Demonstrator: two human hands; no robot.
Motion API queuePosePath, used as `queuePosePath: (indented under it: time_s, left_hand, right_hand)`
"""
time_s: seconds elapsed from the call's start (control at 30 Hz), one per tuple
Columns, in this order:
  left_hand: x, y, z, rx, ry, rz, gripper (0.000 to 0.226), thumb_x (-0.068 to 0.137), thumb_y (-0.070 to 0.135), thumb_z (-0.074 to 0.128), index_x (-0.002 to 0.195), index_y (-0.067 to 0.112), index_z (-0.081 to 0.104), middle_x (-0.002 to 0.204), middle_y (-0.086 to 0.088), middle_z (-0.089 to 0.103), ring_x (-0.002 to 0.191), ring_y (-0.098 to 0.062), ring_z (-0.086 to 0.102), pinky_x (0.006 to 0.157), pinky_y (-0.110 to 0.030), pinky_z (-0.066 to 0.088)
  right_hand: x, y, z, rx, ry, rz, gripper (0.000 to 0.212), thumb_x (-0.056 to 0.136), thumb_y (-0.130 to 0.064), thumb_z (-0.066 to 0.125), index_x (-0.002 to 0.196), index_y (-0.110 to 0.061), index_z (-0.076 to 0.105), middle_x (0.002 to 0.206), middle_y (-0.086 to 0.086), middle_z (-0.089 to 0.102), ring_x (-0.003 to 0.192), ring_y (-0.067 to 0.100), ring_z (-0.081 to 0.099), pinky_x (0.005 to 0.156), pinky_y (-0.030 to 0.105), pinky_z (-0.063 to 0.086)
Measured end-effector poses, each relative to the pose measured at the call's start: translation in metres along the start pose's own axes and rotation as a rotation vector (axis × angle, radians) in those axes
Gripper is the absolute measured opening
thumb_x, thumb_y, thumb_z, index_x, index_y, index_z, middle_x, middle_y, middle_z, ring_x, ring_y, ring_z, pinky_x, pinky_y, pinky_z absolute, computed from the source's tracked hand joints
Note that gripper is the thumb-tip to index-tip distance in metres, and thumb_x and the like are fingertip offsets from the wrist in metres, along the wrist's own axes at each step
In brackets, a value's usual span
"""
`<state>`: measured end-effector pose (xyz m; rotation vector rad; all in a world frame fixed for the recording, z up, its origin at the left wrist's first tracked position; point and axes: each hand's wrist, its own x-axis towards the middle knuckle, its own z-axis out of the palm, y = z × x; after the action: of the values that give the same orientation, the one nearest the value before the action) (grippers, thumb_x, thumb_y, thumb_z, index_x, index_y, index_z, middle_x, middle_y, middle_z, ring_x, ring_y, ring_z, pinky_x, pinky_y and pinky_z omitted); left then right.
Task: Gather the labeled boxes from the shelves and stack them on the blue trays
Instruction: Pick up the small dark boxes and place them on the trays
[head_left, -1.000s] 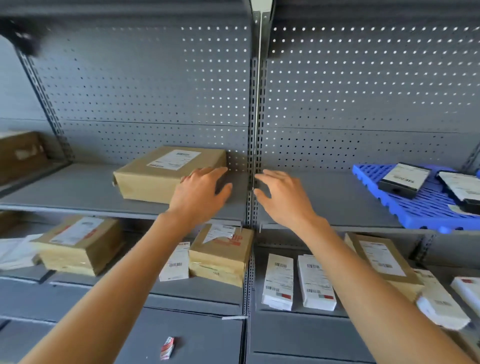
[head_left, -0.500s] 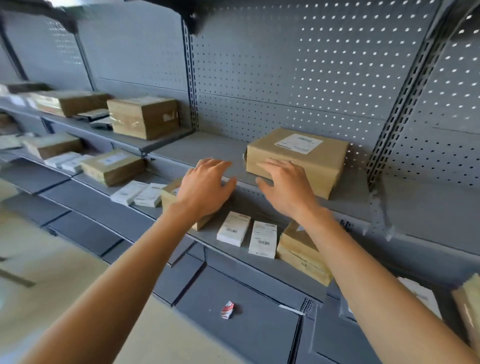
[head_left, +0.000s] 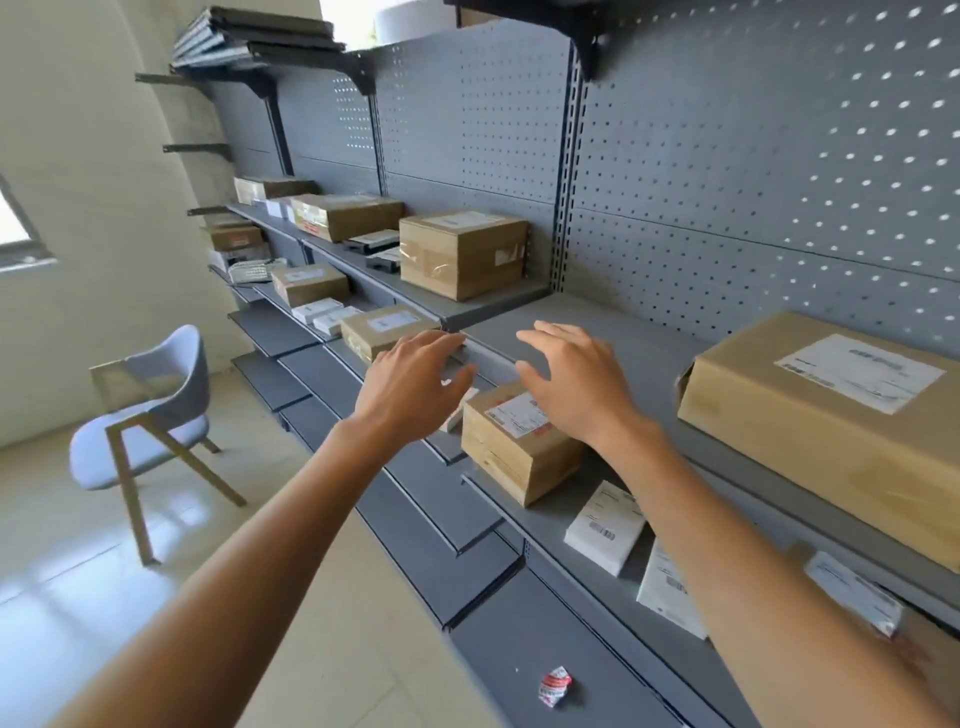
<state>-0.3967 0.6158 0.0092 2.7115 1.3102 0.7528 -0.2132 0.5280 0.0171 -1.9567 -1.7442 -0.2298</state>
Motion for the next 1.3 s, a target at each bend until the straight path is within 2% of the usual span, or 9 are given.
queuePosePath:
  time_s: [0.17, 0.47, 0.67, 0.97, 1.3]
  left_hand:
    - [0.004, -0.054, 0.014, 0.054, 0.019, -0.128, 0.052, 0.099, 0.051, 0.05, 0.144, 0.026, 0.052, 0.146, 0.003, 0.055, 0.138, -0.021, 0.044, 0.106, -0.049, 0.045]
    - [0.005, -0.163, 0.001, 0.117, 0.072, -0.34, 0.051, 0.099, 0.049, 0.052, 0.144, 0.025, 0.052, 0.146, 0.0, 0.055, 0.138, -0.023, 0.045, 0.106, -0.048, 0.043]
    - [0.015, -0.266, -0.011, 0.136, 0.088, -0.413, 0.05, 0.098, 0.049, 0.053, 0.142, 0.024, 0.055, 0.143, 0.0, 0.058, 0.136, -0.023, 0.048, 0.106, -0.048, 0.045]
    - [0.039, -0.4, -0.034, 0.094, 0.09, -0.445, 0.047, 0.098, 0.048, 0.054, 0.141, 0.027, 0.055, 0.141, 0.004, 0.059, 0.134, -0.02, 0.048, 0.102, -0.05, 0.046]
    - [0.095, -0.485, -0.015, 0.078, 0.014, -0.42, 0.049, 0.099, 0.048, 0.053, 0.143, 0.025, 0.054, 0.144, 0.001, 0.057, 0.135, -0.024, 0.048, 0.101, -0.05, 0.048]
  right_hand:
    - [0.048, -0.019, 0.042, 0.072, -0.063, -0.129, 0.043, 0.101, -0.033, 0.052, 0.143, -0.021, 0.053, 0.149, 0.0, 0.051, 0.14, 0.019, 0.04, 0.112, 0.038, 0.031]
    - [0.129, -0.094, 0.127, 0.157, -0.168, -0.315, 0.042, 0.098, -0.032, 0.057, 0.138, -0.018, 0.058, 0.145, 0.006, 0.055, 0.136, 0.024, 0.045, 0.112, 0.041, 0.034]
    - [0.188, -0.16, 0.199, 0.181, -0.207, -0.37, 0.044, 0.098, -0.035, 0.056, 0.139, -0.019, 0.057, 0.145, 0.005, 0.055, 0.138, 0.022, 0.044, 0.111, 0.041, 0.035]
    - [0.262, -0.256, 0.279, 0.188, -0.241, -0.328, 0.044, 0.1, -0.036, 0.052, 0.143, -0.023, 0.053, 0.152, 0.003, 0.047, 0.142, 0.022, 0.038, 0.113, 0.043, 0.03]
    - [0.325, -0.274, 0.335, 0.226, -0.274, -0.217, 0.043, 0.099, -0.033, 0.054, 0.14, -0.021, 0.056, 0.149, 0.004, 0.051, 0.139, 0.023, 0.042, 0.113, 0.044, 0.036]
